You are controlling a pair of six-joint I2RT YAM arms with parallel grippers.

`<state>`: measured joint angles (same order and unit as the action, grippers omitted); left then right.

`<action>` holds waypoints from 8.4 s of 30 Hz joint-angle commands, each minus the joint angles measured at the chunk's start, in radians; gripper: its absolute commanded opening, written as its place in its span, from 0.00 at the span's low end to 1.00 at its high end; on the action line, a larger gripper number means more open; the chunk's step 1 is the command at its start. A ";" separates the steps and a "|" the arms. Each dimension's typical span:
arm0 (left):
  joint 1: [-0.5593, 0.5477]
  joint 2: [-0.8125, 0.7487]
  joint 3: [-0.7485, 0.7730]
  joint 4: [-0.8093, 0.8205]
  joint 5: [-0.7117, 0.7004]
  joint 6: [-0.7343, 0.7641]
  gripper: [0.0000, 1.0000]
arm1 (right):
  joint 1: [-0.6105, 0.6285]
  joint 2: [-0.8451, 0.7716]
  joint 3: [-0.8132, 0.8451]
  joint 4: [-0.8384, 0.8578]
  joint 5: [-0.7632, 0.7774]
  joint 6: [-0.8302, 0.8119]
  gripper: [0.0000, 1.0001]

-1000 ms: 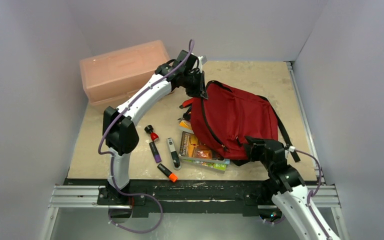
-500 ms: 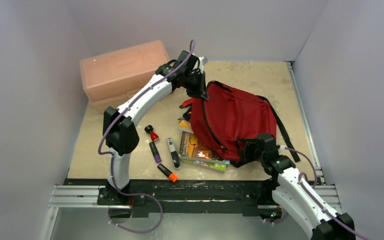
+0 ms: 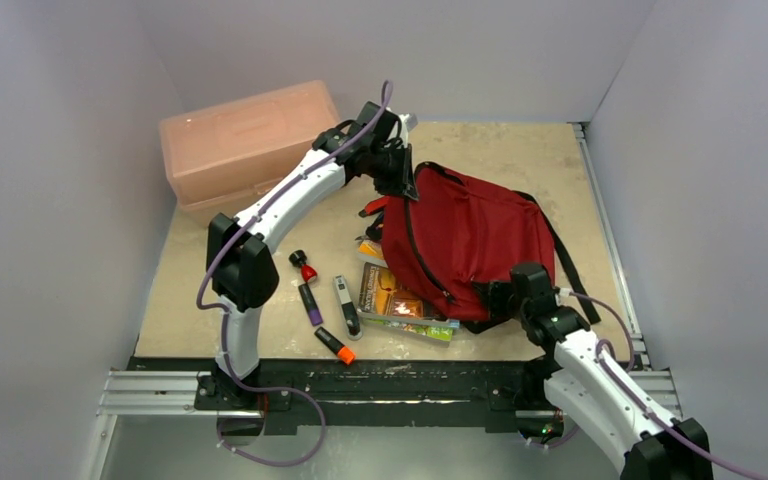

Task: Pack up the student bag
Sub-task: Unzip the student bag at the center of the board, then pick up the student bag at the center of the board, then place the book at the center of the board.

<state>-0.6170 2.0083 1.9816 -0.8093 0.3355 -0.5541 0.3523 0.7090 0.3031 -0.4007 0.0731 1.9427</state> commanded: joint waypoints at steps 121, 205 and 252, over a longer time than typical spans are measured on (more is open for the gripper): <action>-0.546 -0.115 -0.986 1.421 -0.517 0.335 0.00 | -0.087 0.735 0.839 0.131 0.217 -1.104 0.00; -0.291 -1.312 -0.986 0.248 -0.565 0.062 0.87 | -0.118 0.729 1.234 0.153 -0.477 -3.050 0.00; -0.023 -0.960 -1.058 0.292 -0.305 -0.505 0.95 | -0.116 0.120 0.219 0.325 -0.587 -1.169 0.99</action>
<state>-0.7414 0.9558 0.9176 -0.5846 -0.1009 -0.9451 0.2310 0.8669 0.5674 -0.2169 -0.4301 0.6205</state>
